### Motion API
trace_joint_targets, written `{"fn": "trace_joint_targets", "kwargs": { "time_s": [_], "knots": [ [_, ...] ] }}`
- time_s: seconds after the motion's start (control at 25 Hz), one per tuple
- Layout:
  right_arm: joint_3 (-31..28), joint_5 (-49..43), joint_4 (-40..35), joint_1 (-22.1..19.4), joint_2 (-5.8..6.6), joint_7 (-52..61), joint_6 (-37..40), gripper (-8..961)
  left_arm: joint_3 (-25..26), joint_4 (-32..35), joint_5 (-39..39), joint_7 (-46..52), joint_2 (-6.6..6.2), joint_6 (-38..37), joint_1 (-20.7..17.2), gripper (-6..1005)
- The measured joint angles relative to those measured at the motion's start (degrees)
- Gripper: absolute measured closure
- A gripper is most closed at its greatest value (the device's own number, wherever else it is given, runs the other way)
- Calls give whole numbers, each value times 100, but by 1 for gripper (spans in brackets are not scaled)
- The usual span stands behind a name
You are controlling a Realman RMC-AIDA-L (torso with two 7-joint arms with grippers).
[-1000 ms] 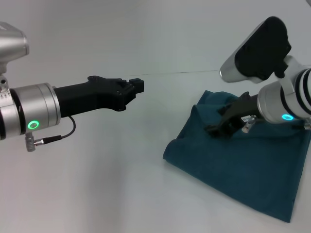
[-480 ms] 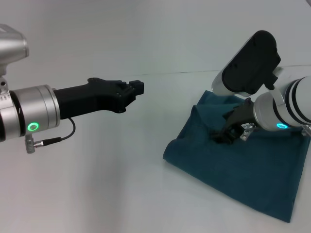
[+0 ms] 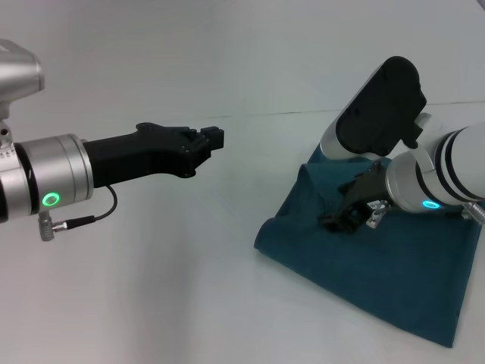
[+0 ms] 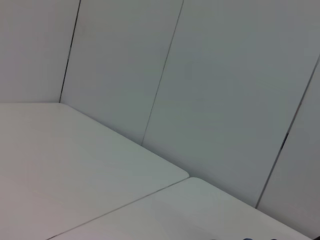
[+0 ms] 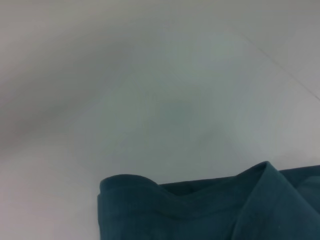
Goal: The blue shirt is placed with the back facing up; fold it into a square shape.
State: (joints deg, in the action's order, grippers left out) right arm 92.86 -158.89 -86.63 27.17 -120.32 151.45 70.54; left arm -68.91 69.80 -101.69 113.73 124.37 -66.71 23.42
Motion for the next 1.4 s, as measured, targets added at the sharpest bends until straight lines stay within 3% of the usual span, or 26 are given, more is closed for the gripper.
{"fn": "trace_joint_targets", "kwargs": {
  "time_s": [0.68,0.88,1.2,1.4],
  "knots": [
    [-19,-144,309,-7,7,131,-397,439,1,-2,0,0,0,-65,-18,954],
    [55,-376,313,-7,-1,181,-432,582,0,18,36,0,0,-86,-77,953],
    [54,-412,202,-65,0,200,-574,923,8,37,88,0,0,-126,-146,952],
    [59,-833,122,-44,6,499,-637,923,17,36,88,0,0,-141,-158,952]
  ]
}}
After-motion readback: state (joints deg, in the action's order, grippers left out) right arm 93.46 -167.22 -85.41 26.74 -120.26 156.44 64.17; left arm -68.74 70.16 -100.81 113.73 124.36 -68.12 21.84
